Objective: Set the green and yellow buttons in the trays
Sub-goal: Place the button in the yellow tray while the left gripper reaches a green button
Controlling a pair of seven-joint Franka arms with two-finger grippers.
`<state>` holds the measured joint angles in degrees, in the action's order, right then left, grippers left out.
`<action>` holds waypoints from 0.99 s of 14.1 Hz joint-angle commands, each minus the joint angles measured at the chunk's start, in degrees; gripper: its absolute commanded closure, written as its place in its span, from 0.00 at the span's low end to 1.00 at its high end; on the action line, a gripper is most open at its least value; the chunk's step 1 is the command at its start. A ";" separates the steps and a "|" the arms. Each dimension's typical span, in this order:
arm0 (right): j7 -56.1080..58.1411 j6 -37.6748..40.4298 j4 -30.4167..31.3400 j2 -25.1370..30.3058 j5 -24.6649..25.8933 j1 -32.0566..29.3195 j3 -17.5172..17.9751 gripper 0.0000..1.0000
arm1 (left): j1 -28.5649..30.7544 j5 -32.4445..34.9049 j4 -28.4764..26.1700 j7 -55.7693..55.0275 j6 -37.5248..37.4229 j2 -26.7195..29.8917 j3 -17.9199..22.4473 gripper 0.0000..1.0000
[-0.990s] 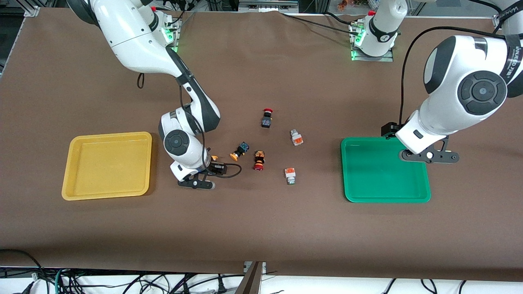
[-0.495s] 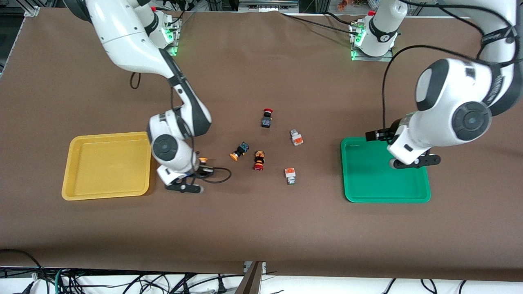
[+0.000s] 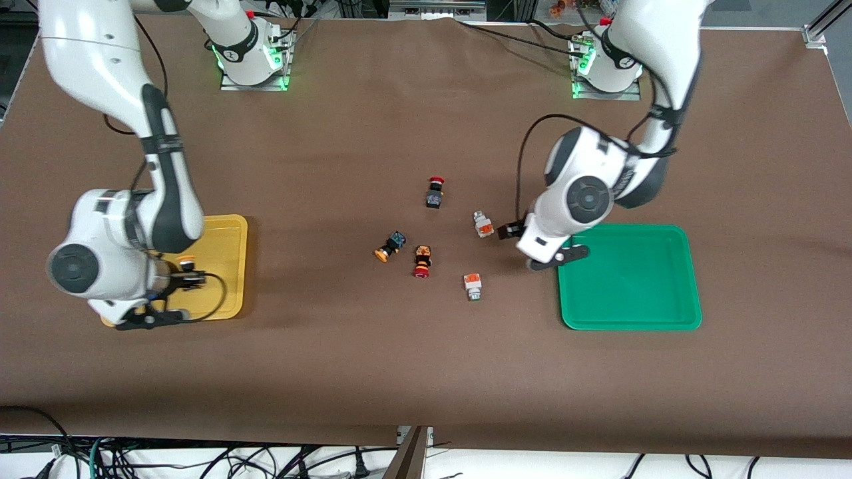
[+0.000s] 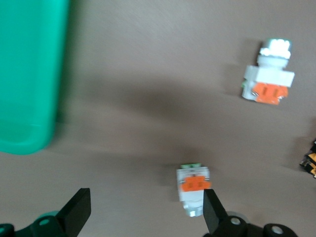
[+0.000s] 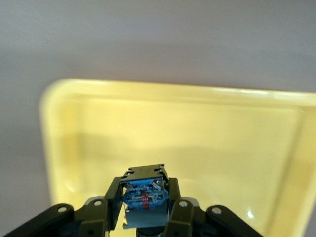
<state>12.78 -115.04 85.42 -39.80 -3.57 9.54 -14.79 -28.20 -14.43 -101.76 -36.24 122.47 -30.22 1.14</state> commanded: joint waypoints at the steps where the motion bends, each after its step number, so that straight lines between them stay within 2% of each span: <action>1: 4.00 -2.19 2.11 -0.89 -0.64 -2.76 0.55 0.35 | -0.79 -2.18 0.59 -3.12 1.53 -0.36 -0.52 0.00; 2: 3.75 -1.68 2.03 -0.81 -1.17 -2.94 0.73 0.00 | -2.10 -2.18 0.85 -4.27 2.41 -1.58 -0.52 0.00; 4: 1.21 0.50 1.60 0.94 -1.70 -1.02 2.65 0.00 | -5.18 -2.96 0.68 -5.94 6.09 -4.91 -0.78 0.00; 7: -19.38 2.98 0.63 2.44 -2.84 4.68 6.87 0.00 | -11.07 -3.59 0.94 -13.24 10.50 -7.12 -0.52 0.00; 10: -38.65 0.80 0.54 1.75 -2.93 13.28 8.64 0.00 | -10.64 -3.41 1.21 -11.76 12.35 -8.01 -0.17 0.00; 14: -60.11 -8.86 0.54 -1.24 -3.02 24.11 8.72 0.00 | -8.71 -0.95 1.47 -9.91 12.35 -7.75 -0.08 0.00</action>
<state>-40.06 -120.29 85.64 -39.58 -6.02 30.52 -5.36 -37.93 -16.51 -101.32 -47.56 134.90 -37.73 1.13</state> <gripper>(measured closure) 0.000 0.000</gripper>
